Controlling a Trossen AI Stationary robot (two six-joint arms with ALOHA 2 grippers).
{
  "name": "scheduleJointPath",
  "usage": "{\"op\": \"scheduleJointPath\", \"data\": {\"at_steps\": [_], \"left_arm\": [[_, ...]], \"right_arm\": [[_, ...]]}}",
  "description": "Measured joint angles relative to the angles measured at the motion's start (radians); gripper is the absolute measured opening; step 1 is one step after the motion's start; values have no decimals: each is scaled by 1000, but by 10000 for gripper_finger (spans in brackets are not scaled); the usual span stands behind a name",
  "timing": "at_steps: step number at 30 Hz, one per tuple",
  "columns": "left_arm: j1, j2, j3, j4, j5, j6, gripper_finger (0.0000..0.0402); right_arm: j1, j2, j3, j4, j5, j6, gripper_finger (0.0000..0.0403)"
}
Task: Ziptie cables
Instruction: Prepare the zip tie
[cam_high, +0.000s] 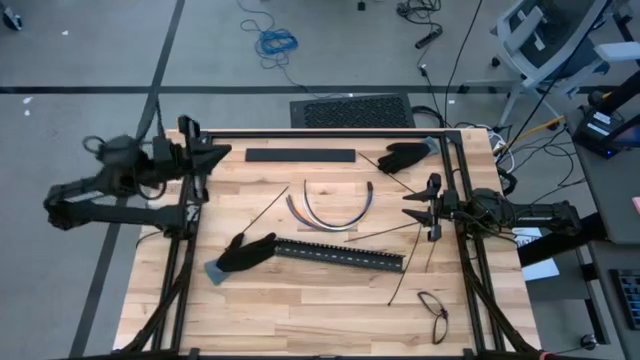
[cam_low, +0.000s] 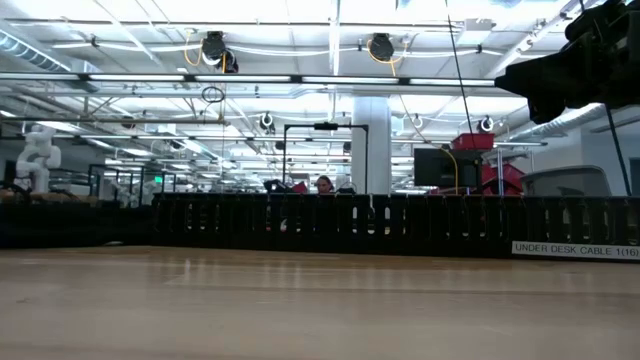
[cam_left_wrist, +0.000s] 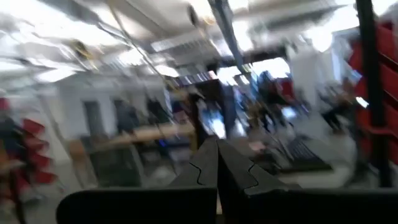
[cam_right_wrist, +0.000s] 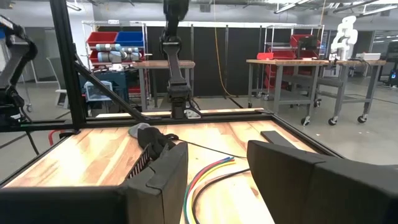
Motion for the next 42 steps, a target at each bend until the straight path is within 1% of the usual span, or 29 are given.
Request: {"op": "scheduleJointPath", "data": {"at_steps": [3,6,8,10,11,12,14,16,18,24,26,28,30,31,33,34,36,39,42], "left_arm": [[0,97,138,-186,46,-65,0],[-6,244,223,-180,101,-99,0],[-13,333,268,-194,113,-106,0],[-14,407,320,-180,127,-118,0],[-14,432,338,-193,136,-136,0],[-14,451,365,-170,152,-160,0],[-14,458,403,-103,173,-205,0],[-14,452,423,-45,175,-238,0],[-14,436,432,3,168,-256,0],[-19,374,432,31,59,-262,0],[-30,364,432,23,25,-260,0],[-39,363,432,22,4,-246,0],[-49,360,432,12,-15,-234,0],[-54,358,432,0,-25,-234,0],[-59,351,432,-27,-47,-233,0],[-59,351,432,-50,-56,-233,0],[-60,344,431,-110,-69,-234,0],[-59,326,431,-186,-95,-237,0],[-59,314,431,-245,-111,-236,0]], "right_arm": [[0,0,0,-2,0,0,165],[0,0,0,0,0,0,165],[-1,0,0,8,0,0,165],[-1,0,0,12,0,0,165],[-1,1,0,10,0,0,165],[-1,0,0,9,1,0,165],[-2,4,-2,38,0,-4,165],[-2,11,-2,129,0,-3,165],[0,15,-1,238,-1,41,165],[0,15,0,721,3,361,165],[0,16,2,856,49,410,165],[0,15,28,919,127,428,165],[-1,17,69,915,120,364,165],[-1,25,105,877,89,341,164],[-1,55,207,719,53,331,164],[-1,82,275,577,54,338,164],[-1,171,434,212,71,365,165],[-1,373,676,-317,85,360,168],[-1,589,843,-762,83,337,179]]}}
